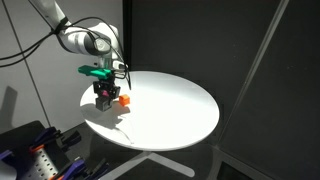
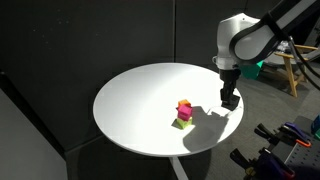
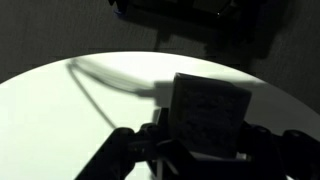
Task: Put the grey block on top of the orange block
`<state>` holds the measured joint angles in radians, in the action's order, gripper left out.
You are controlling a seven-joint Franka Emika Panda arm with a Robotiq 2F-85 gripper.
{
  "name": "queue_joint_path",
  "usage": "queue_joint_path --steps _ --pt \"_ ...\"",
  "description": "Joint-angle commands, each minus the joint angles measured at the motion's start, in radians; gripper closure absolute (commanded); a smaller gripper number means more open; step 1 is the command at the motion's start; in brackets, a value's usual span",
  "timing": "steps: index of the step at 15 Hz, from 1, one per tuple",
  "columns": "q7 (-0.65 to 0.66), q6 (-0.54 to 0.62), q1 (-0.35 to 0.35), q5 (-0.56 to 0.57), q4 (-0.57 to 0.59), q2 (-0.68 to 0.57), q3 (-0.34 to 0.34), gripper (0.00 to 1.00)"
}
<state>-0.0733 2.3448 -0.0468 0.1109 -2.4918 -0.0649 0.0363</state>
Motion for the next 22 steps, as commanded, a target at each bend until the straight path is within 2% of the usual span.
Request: queue_joint_path --steps 1,13,22 --pt "-0.038 -0.071 -0.003 0.012 0.092 -0.024 0.007 0.69" --pt "-0.045 -0.213 -0.018 0.024 0.382 -0.236 0.018 0.69" --pt "-0.052 -0.233 -0.043 0.034 0.528 -0.356 0.021 0.69"
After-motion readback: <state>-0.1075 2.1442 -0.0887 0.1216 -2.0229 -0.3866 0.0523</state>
